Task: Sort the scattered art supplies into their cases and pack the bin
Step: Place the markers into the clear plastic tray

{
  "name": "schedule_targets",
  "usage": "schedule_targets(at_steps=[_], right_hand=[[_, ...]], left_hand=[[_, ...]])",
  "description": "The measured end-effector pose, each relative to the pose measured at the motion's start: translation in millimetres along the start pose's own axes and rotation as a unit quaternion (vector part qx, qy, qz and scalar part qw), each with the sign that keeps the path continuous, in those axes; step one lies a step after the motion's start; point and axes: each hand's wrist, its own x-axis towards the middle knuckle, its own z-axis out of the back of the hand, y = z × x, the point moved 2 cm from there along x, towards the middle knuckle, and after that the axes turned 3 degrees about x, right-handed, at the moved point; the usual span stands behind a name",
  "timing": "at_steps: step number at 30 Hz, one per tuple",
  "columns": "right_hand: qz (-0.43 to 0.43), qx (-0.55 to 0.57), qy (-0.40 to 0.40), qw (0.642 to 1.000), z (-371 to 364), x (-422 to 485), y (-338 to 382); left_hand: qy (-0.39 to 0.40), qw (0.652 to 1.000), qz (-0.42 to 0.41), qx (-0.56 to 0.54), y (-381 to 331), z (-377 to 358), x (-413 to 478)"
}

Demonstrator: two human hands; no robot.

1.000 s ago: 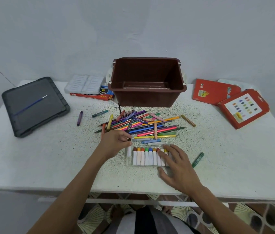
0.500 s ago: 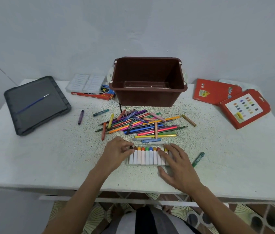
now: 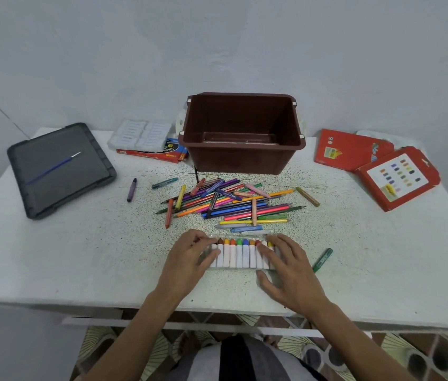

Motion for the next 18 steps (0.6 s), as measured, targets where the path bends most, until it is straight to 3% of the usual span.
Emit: schedule_targets(at_steps=[4, 8, 13, 18], right_hand=[[0.023, -0.021, -0.024, 0.999, 3.4, 0.2, 3.6], [0.068, -0.067, 0.002, 0.995, 3.1, 3.0, 22.9], [0.084, -0.094, 0.054, 0.991, -7.9, 1.1, 34.8], [0.077, -0.113, 0.079, 0.988, -13.0, -1.4, 32.2]], left_hand=[[-0.026, 0.995, -0.074, 0.057, -10.3, -2.6, -12.0], [0.026, 0.981, -0.148, 0.125, -19.6, -17.3, -22.8], [0.118, 0.961, -0.154, 0.198, -18.4, -27.7, -23.5], [0.148, 0.955, -0.151, 0.210, -16.1, -28.7, -21.9]])
